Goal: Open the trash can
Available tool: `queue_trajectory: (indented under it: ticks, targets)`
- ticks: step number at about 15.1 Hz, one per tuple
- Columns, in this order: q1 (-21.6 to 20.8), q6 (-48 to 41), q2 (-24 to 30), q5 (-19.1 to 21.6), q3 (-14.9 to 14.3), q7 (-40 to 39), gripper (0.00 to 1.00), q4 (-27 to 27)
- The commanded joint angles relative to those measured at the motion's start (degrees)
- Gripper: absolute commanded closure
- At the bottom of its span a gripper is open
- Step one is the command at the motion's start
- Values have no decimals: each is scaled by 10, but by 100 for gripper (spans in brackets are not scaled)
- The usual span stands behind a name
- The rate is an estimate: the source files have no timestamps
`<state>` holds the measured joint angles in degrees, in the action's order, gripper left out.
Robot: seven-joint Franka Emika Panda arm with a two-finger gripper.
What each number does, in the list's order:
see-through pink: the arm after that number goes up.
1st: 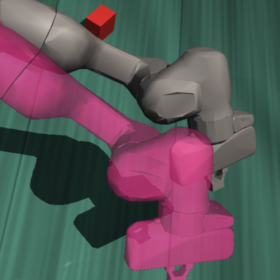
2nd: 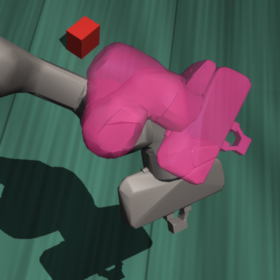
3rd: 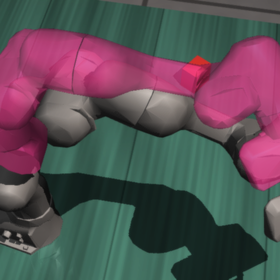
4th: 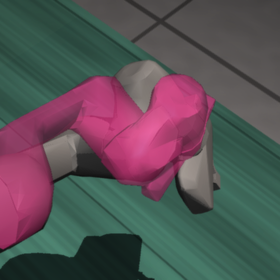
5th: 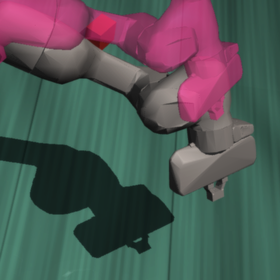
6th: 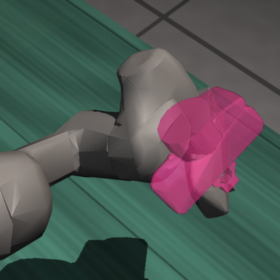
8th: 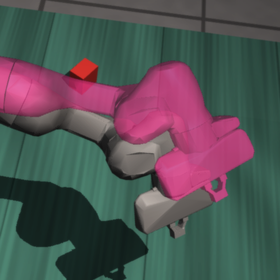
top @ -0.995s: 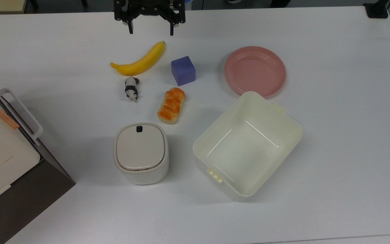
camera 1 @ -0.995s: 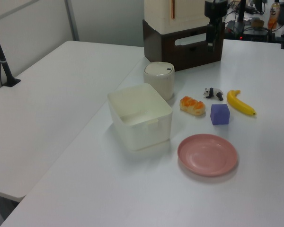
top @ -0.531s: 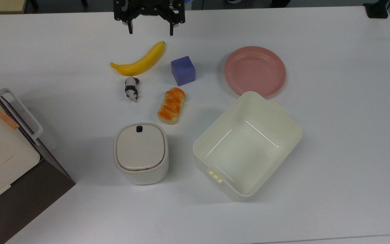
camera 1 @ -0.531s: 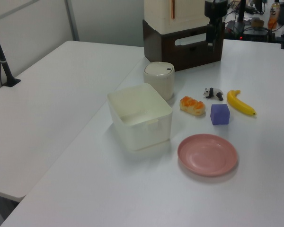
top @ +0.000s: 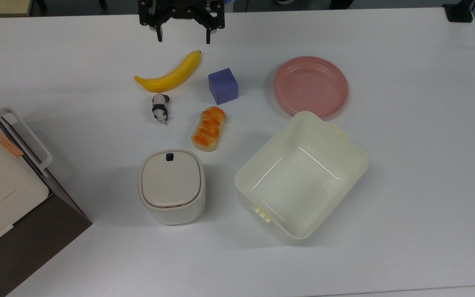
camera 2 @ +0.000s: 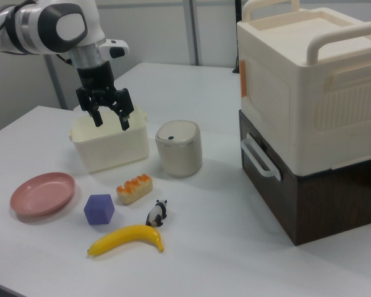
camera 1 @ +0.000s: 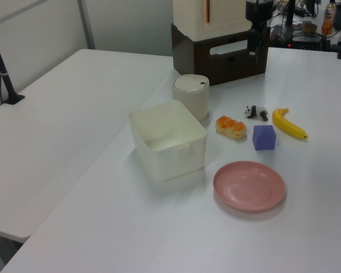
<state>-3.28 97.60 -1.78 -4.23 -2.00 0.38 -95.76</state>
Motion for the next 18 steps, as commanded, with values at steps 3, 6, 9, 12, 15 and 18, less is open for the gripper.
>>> queue_trajectory:
  ticks: [3,6,9,12,15,18]
  targets:
    - [-2,-11,-4,2,-4,-35,62,11]
    - [-3,-12,-5,2,-4,-35,89,11]
    - [-3,-12,-5,2,-4,-35,100,11]
    - [-2,-5,-8,2,-4,-35,100,11]
    - [-2,38,-31,2,-4,-38,100,23]
    - [-1,126,-61,2,-6,-36,100,24]
